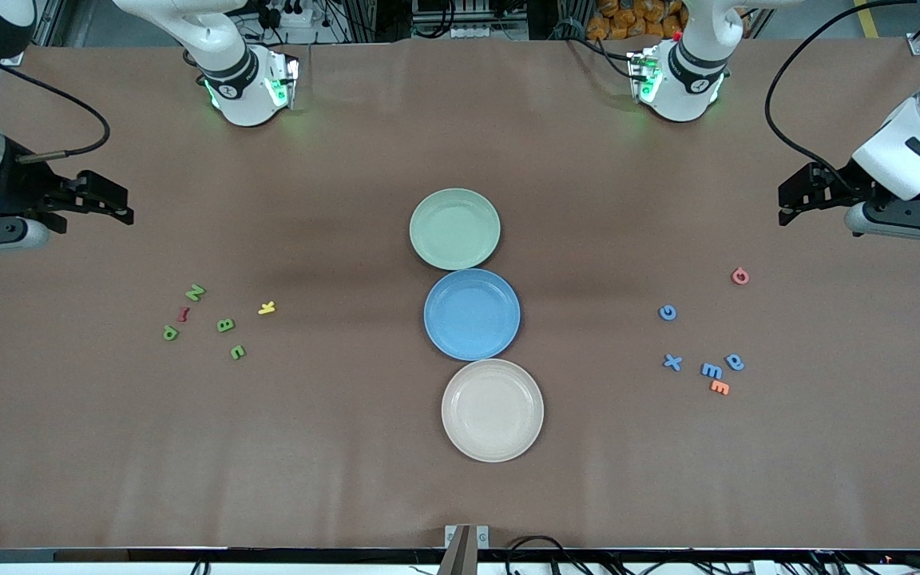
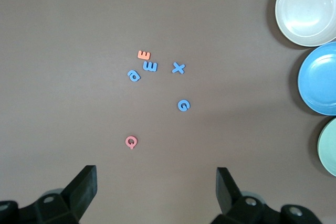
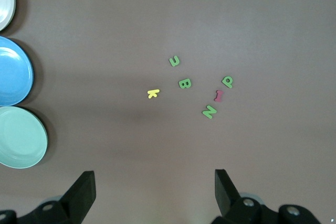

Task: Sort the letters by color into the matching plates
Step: 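Lower the right gripper to green B while the left gripper reaches blue a, then close the right gripper on green B while the left gripper grasps blue a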

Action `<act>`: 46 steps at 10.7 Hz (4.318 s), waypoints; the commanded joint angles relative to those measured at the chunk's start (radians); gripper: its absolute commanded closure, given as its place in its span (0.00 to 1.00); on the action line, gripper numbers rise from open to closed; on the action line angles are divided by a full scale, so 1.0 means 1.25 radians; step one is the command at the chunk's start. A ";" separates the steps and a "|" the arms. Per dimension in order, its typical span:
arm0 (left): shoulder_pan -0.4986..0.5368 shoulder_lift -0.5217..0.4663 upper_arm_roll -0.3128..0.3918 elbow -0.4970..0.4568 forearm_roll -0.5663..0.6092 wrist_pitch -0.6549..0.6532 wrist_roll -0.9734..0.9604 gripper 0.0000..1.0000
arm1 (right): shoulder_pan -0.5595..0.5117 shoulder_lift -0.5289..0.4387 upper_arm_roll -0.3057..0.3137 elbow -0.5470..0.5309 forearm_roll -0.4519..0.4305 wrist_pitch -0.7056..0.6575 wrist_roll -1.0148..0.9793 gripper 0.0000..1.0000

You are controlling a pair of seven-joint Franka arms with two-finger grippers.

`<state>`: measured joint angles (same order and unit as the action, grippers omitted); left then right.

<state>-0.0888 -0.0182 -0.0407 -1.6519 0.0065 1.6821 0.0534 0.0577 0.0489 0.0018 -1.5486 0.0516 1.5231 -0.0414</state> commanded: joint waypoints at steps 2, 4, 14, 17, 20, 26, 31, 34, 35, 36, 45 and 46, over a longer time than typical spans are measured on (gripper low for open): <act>0.006 -0.009 -0.001 -0.009 -0.016 0.007 0.020 0.00 | 0.019 -0.028 -0.006 -0.030 -0.002 0.006 0.015 0.00; 0.004 -0.006 -0.001 -0.009 -0.015 0.007 0.024 0.00 | 0.019 -0.026 -0.006 -0.041 -0.004 0.014 0.015 0.00; 0.045 0.032 -0.009 -0.248 0.007 0.285 -0.023 0.00 | 0.004 0.080 -0.014 -0.434 -0.042 0.618 0.005 0.01; 0.057 0.142 -0.008 -0.249 0.011 0.388 -0.026 0.00 | 0.009 0.163 -0.013 -0.435 -0.127 0.690 -0.007 0.02; 0.075 0.239 -0.004 -0.235 0.014 0.457 -0.034 0.00 | -0.004 0.216 -0.016 -0.473 -0.138 0.807 -0.065 0.04; 0.104 0.389 -0.004 -0.122 0.016 0.458 -0.293 0.00 | -0.028 0.307 -0.021 -0.472 -0.125 0.863 -0.120 0.21; 0.107 0.538 0.021 -0.016 0.112 0.492 -0.475 0.00 | -0.023 0.331 -0.021 -0.467 -0.043 0.862 -0.137 0.28; 0.108 0.562 0.028 -0.015 0.115 0.534 -0.475 0.00 | -0.023 0.339 -0.021 -0.464 -0.033 0.862 -0.137 0.29; 0.107 0.570 0.026 -0.015 0.115 0.539 -0.475 0.00 | -0.022 0.345 -0.021 -0.460 -0.025 0.862 -0.139 0.30; 0.107 0.574 0.026 -0.015 0.114 0.544 -0.475 0.00 | -0.020 0.349 -0.021 -0.457 -0.024 0.862 -0.139 0.30; 0.098 0.618 0.022 -0.016 0.108 0.575 -0.482 0.00 | -0.015 0.370 -0.017 -0.442 0.012 0.873 -0.140 0.51; 0.096 0.617 0.018 -0.016 0.108 0.574 -0.503 0.00 | -0.013 0.370 -0.017 -0.442 0.012 0.873 -0.145 0.63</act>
<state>0.0419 0.7430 -0.0126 -1.6879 0.1216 2.3938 -0.5128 0.0370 0.4900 -0.0229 -2.1229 0.0406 2.6040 -0.1941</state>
